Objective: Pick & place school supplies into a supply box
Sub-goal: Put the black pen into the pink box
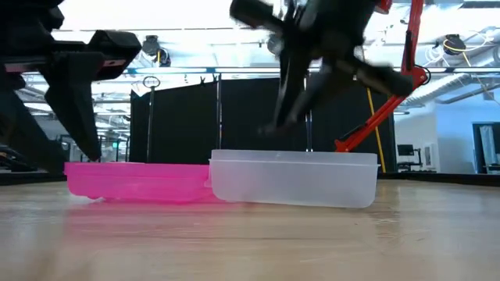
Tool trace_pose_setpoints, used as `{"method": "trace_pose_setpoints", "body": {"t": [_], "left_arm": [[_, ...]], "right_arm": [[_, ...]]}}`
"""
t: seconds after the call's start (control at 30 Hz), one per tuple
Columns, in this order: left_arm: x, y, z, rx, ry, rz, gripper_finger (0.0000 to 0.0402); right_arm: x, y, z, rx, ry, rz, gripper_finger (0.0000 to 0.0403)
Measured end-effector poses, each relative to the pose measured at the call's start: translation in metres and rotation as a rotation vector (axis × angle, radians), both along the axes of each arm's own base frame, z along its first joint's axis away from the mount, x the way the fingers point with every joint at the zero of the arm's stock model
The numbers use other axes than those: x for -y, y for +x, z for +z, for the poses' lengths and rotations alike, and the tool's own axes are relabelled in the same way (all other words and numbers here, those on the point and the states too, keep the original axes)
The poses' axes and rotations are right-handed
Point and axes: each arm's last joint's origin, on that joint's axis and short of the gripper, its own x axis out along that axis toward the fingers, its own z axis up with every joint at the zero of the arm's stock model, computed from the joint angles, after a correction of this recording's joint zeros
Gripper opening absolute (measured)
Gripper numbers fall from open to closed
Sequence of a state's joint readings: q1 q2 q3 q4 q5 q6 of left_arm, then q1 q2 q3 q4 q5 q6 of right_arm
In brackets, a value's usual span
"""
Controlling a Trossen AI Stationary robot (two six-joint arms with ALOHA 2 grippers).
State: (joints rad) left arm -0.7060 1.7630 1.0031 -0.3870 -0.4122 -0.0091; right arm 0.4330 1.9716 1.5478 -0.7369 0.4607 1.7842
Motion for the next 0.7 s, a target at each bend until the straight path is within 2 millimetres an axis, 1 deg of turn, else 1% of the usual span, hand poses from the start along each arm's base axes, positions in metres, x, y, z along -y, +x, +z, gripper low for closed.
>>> {"method": "trace_pose_setpoints", "body": {"t": [0.13, 0.33, 0.5, 0.57, 0.7], "left_arm": [[0.006, -0.004, 0.0, 0.004, -0.005, -0.02, 0.012], [0.014, -0.006, 0.002, 0.025, -0.053, -0.046, 0.012], [0.018, -0.009, 0.002, 0.004, -0.089, -0.048, 0.012], [0.019, -0.011, 0.001, -0.002, -0.092, -0.043, 0.012], [0.021, -0.013, 0.001, -0.003, -0.088, -0.054, 0.012]], "right_arm": [[0.006, 0.008, -0.023, -0.083, 0.029, 0.014, 0.0019], [0.017, 0.015, -0.041, -0.14, 0.023, 0.031, 0.0019], [0.023, 0.012, -0.055, -0.151, 0.036, 0.035, 0.0022], [0.023, 0.011, -0.058, -0.132, 0.039, 0.044, 0.0041], [0.023, 0.012, -0.061, -0.11, 0.037, 0.065, 0.0094]]}}
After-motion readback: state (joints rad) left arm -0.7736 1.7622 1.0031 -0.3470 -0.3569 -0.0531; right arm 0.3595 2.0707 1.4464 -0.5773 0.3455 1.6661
